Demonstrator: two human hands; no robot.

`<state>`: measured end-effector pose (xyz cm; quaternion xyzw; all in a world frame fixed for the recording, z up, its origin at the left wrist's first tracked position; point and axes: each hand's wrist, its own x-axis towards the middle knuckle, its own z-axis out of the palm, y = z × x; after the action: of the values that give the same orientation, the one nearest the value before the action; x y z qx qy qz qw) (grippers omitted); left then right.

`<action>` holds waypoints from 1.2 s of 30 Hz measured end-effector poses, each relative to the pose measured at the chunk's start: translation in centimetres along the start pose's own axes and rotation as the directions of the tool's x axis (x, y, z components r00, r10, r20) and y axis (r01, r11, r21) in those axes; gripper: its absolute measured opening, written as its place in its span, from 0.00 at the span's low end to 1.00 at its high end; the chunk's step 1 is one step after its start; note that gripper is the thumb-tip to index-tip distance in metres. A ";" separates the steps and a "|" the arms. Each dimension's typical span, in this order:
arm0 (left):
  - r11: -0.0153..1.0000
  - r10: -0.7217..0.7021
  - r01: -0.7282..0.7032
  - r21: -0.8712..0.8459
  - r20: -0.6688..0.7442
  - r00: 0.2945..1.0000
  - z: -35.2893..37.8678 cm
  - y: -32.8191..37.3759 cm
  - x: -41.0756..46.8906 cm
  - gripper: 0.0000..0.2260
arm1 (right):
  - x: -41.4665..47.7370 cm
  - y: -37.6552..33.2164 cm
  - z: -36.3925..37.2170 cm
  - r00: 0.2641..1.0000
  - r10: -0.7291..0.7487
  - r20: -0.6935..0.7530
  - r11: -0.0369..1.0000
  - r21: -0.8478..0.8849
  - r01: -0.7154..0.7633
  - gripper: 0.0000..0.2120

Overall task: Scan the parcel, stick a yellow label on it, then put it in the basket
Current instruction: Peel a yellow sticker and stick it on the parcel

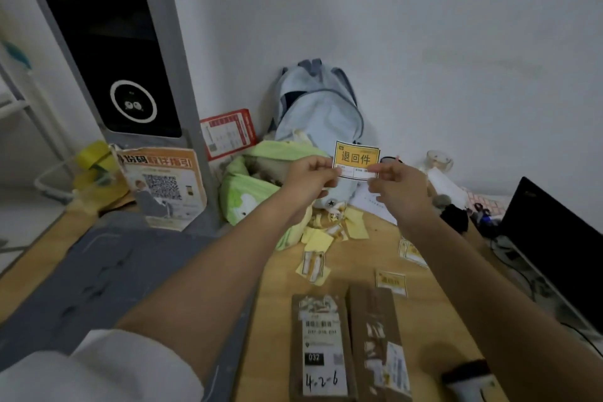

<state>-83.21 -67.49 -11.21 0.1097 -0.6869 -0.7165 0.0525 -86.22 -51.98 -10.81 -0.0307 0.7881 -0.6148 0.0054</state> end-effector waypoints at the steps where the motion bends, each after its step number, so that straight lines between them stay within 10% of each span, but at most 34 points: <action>1: 1.000 -0.022 0.022 0.001 -0.001 1.000 -0.1 -0.8 -0.2 0.03 | -0.1 0.8 0.2 1.000 0.010 0.001 1.000 -0.003 -0.010 0.10; 26: 0.810 -0.432 0.459 0.364 -0.159 0.888 -2.0 -20.8 -5.3 0.06 | -5.5 18.8 5.2 0.944 0.312 0.109 0.849 -0.477 -0.226 0.09; 36: 0.698 -0.372 0.419 0.580 -0.205 0.905 -0.9 -23.2 -5.7 0.02 | -5.4 21.2 6.4 0.897 0.426 0.116 0.689 -0.684 -0.239 0.12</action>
<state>-75.67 -65.91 -33.88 0.2914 -0.8389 -0.4448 -0.1163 -81.43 -52.79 -33.04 0.0320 0.9361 -0.2788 0.2120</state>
